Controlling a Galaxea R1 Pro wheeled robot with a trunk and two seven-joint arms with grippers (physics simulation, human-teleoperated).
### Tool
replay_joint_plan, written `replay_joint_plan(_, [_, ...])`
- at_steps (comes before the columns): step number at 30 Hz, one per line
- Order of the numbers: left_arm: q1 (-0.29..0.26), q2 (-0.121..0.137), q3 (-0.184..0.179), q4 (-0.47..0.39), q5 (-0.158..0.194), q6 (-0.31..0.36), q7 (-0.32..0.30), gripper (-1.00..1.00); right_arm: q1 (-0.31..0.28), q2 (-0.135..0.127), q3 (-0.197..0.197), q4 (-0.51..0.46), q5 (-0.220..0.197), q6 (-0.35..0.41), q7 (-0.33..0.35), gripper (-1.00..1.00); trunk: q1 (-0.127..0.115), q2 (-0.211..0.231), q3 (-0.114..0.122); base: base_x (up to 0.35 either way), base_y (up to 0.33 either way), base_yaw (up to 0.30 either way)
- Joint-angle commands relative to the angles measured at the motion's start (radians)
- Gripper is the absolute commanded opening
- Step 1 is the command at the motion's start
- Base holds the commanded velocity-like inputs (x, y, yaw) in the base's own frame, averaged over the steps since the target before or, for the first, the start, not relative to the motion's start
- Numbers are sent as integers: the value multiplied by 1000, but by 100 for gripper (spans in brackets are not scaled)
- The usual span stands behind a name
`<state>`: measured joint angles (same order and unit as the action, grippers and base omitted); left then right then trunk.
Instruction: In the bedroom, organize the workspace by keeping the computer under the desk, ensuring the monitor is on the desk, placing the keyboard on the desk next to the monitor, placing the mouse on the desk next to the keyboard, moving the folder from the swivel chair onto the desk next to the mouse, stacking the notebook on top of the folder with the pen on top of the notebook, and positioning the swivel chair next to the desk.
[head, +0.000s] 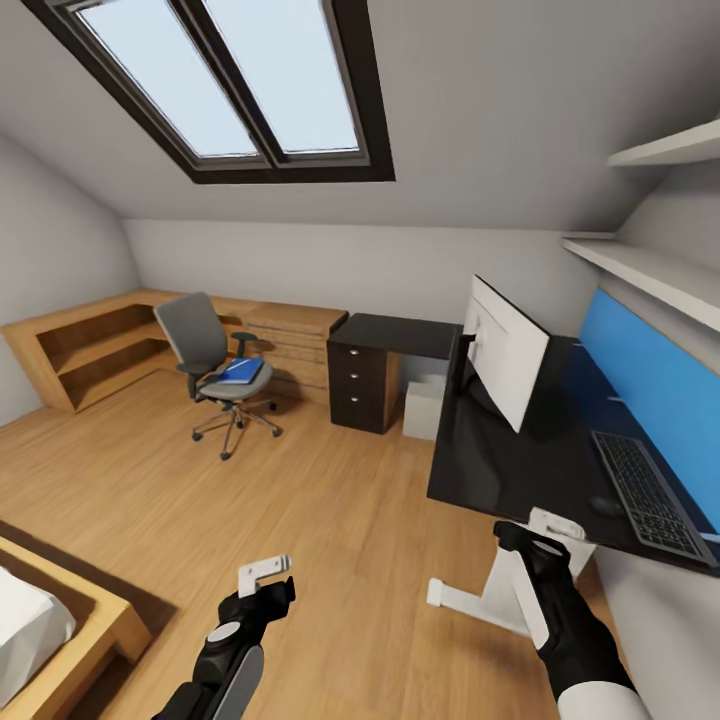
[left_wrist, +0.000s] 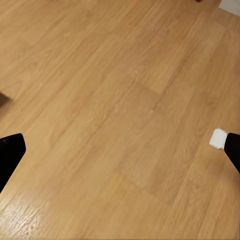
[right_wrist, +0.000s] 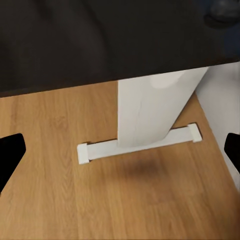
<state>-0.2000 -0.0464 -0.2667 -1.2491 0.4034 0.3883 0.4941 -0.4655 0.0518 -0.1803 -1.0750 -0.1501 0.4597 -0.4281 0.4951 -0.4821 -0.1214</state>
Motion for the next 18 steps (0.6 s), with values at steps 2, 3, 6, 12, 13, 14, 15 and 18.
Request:
replay_joint_plan(2, [-1, 0, -2, -1, 9, 3, 9, 100, -1, 0, -2, -2, -10, 2, -11, 100, 1, -2, -2, 235, 0, -76])
replay_joint_plan(3, [-1, 0, -2, -1, 9, 3, 9, 100, -1, -1, -2, -2, -10, 2, -13, 100, 1, -2, -2, 233, 0, -149])
replay_joint_plan(6, [-1, 0, -2, 0, 10, 3, 9, 100, -1, -2, -2, -2, -9, 2, -16, 100, 1, -2, 0, 216, 0, -213])
replay_joint_plan(12, [-1, 0, -2, 10, 9, 4, 9, 100, -1, -9, -3, -2, -9, 2, -18, 100, 1, -2, 0, 72, 0, -247])
replay_joint_plan(13, [-1, 0, -3, 11, 9, 3, 9, 100, -1, -12, -3, -2, -9, 2, -18, 100, 1, -2, 0, 14, 0, -255])
replay_joint_plan(14, [-1, 0, -3, 11, 9, 4, 9, 100, -1, -14, -3, -2, -9, 2, -17, 100, 1, -2, 0, 12, 0, -255])
replay_joint_plan(15, [-1, 0, -3, 12, 9, 4, 9, 100, -1, -17, -3, -2, -9, 2, -17, 100, 1, -2, 0, 9, 0, -256])
replay_joint_plan(18, [-1, -1, -3, 13, 10, 3, 9, 100, -1, -26, -3, -2, -9, 2, -17, 100, 1, -2, 0, 5, 0, -257])
